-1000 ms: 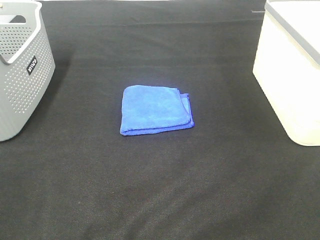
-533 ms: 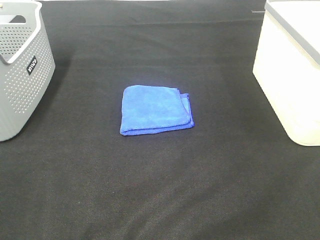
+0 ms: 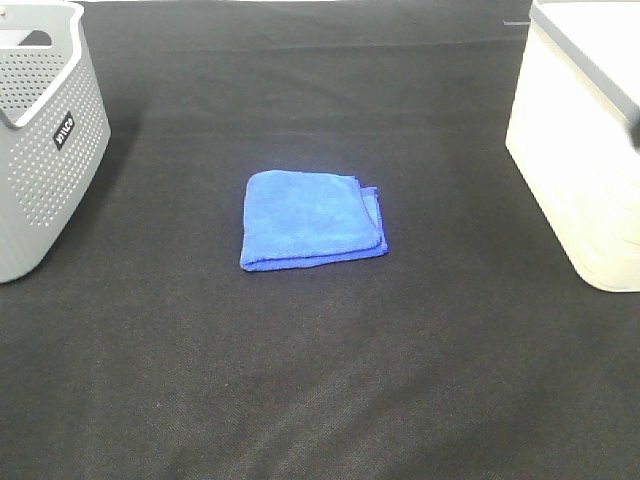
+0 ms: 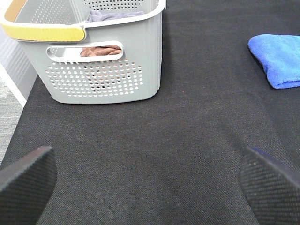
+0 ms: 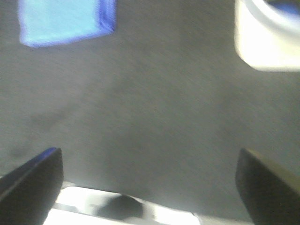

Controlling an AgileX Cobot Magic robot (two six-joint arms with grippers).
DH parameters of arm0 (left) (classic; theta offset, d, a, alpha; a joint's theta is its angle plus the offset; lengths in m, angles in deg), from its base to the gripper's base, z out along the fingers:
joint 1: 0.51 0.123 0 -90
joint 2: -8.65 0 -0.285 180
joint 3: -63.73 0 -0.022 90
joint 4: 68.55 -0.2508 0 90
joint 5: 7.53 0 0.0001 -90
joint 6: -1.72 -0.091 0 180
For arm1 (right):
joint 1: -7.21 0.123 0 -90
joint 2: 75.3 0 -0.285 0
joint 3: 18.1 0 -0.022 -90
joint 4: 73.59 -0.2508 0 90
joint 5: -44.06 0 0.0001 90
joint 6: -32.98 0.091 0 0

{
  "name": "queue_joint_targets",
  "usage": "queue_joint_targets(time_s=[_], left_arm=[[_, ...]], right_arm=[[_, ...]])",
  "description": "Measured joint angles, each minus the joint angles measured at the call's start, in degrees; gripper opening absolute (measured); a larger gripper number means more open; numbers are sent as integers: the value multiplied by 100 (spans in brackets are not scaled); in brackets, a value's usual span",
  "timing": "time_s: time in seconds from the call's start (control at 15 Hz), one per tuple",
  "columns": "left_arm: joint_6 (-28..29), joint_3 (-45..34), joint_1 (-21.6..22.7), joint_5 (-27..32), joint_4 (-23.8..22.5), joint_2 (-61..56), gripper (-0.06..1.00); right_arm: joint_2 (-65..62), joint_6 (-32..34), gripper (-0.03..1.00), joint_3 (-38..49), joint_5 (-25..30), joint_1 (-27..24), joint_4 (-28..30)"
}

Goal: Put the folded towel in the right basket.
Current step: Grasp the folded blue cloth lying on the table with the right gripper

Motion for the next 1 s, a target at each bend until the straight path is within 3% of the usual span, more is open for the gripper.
queue_joint_targets(time_s=[0.13,0.27,0.4,0.6,1.0], left_arm=[[0,0,0,0,0,0,99],[0,0,0,0,0,0,99],[0,0,0,0,0,0,99],[0,0,0,0,0,0,99],[0,0,0,0,0,0,99]], right_arm=[[796,-149,96,-625,-46,178,-470],[2074,-218,96,-1587,-344,911,-665],[3317,-235,96,-2418,-384,1261,-722],[5082,-241,96,-3615,-338,1387,-808],[6927,-241,96,-4910,-344,1387,-1220]])
